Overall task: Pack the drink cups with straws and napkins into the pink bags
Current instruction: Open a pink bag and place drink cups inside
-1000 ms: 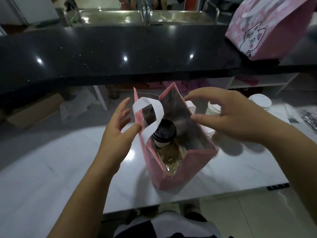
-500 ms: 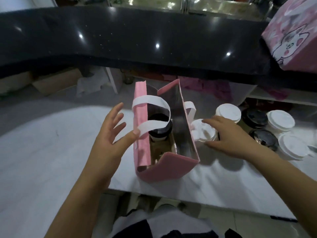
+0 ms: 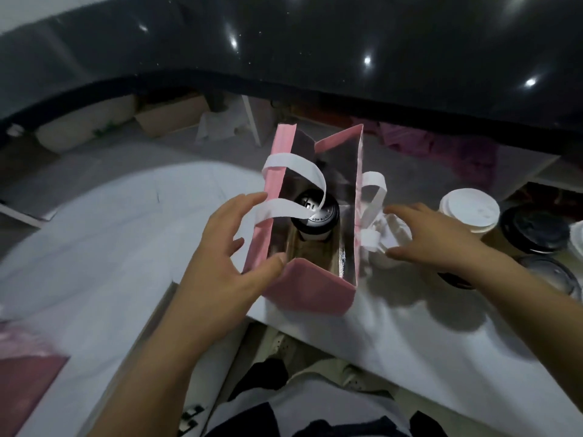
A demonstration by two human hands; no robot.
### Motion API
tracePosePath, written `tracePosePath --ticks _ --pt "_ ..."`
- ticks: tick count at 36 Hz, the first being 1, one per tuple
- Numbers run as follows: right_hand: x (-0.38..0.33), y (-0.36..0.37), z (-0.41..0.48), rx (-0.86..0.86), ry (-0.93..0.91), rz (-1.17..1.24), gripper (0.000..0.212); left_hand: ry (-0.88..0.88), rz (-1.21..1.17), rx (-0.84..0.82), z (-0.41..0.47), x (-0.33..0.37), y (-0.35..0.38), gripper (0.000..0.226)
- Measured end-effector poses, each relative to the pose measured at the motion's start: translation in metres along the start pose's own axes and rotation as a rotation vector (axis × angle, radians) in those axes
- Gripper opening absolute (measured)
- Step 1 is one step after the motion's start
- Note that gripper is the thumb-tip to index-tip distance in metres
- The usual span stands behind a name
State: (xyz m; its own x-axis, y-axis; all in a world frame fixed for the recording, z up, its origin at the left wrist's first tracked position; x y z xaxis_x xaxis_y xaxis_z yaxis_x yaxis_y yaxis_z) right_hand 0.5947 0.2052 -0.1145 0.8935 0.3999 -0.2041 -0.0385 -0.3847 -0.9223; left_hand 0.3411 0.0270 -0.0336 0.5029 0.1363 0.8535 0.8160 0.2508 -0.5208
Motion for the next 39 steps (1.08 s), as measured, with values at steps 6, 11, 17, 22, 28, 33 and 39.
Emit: tracePosePath --ticks 6,11,17,22,28,33,39 --pt "0.002 -0.006 -0.008 0.071 0.029 0.117 0.076 0.032 0.207 -0.058 0.006 0.015 -0.004 0.051" --pt "-0.003 -0.043 -0.037 0.167 0.069 0.156 0.077 0.092 0.340 -0.092 0.016 0.015 -0.005 0.037" --pt "-0.030 -0.106 -0.079 0.473 0.012 0.195 0.077 0.092 0.353 -0.143 0.022 0.006 0.007 0.047" --pt "-0.086 -0.148 -0.105 0.696 -0.160 0.203 0.073 0.054 0.317 -0.191 0.023 -0.001 0.008 0.070" --pt "-0.145 -0.156 -0.100 0.465 -0.351 0.305 0.070 0.042 0.365 -0.332 0.022 -0.012 0.004 0.104" --pt "-0.170 -0.128 -0.075 0.164 -0.355 0.133 0.073 0.064 0.327 -0.347 0.019 -0.021 0.002 0.114" --pt "-0.173 -0.088 -0.053 -0.041 -0.355 -0.032 0.077 -0.001 0.347 -0.341 0.018 -0.029 -0.004 0.116"
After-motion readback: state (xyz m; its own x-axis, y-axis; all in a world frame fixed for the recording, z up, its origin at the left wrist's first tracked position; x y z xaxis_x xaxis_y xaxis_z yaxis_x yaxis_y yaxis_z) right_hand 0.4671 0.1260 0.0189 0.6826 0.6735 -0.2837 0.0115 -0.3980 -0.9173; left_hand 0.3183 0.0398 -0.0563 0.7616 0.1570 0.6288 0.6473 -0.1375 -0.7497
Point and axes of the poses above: each hand's wrist, its own z-axis towards the middle knuckle, its own y-axis out of the palm, x = y × z, the point moved 4 cm from there along z, towards the middle knuckle, and after that the axes turned 3 degrees about -z, right-handed, at the moved point
